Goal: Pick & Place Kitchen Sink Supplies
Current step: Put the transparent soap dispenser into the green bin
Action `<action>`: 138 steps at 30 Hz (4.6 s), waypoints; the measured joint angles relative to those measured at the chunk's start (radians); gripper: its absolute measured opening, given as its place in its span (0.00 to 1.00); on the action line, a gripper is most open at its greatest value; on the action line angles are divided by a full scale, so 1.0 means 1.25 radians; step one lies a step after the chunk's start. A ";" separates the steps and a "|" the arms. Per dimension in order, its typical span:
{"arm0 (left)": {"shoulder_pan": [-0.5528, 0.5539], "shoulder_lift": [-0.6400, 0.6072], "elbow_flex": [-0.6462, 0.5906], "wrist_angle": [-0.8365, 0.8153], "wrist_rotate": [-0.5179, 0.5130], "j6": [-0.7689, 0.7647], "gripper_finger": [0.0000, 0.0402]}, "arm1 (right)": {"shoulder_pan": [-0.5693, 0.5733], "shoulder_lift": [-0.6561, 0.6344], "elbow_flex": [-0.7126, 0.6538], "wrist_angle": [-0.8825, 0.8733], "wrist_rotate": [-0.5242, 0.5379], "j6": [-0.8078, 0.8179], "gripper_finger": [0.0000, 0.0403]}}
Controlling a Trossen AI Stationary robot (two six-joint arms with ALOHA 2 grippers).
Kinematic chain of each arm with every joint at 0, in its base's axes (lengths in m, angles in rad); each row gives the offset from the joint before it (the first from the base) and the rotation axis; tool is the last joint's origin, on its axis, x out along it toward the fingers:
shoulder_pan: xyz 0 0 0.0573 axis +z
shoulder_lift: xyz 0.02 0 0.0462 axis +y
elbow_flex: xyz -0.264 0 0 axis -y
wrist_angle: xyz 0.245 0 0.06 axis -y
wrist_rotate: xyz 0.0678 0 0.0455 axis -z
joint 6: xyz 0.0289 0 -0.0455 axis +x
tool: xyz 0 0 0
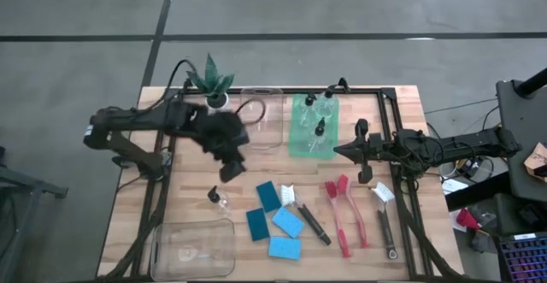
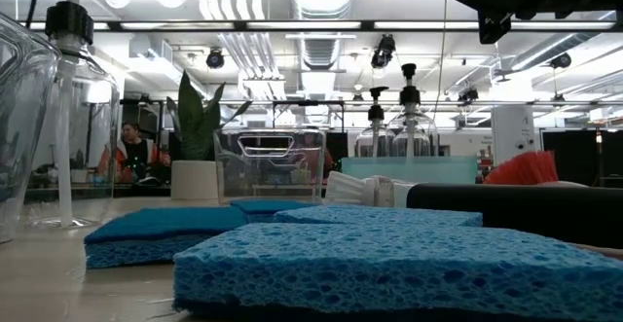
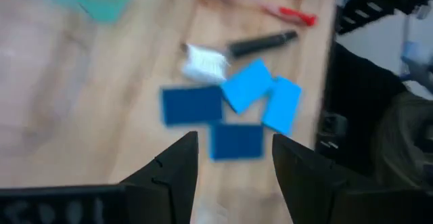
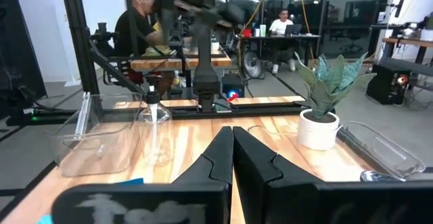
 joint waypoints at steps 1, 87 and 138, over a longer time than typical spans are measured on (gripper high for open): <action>-0.016 -0.004 0.000 -0.014 0.001 -0.042 0.45 | 0.000 0.000 0.000 0.000 0.000 -0.005 0.02; -0.318 0.103 -0.029 -0.293 -0.219 -0.558 0.23 | 0.000 -0.001 0.003 0.003 0.000 -0.021 0.02; 0.112 0.107 0.203 0.036 -0.256 0.032 0.23 | 0.000 -0.001 0.003 0.003 0.002 -0.024 0.02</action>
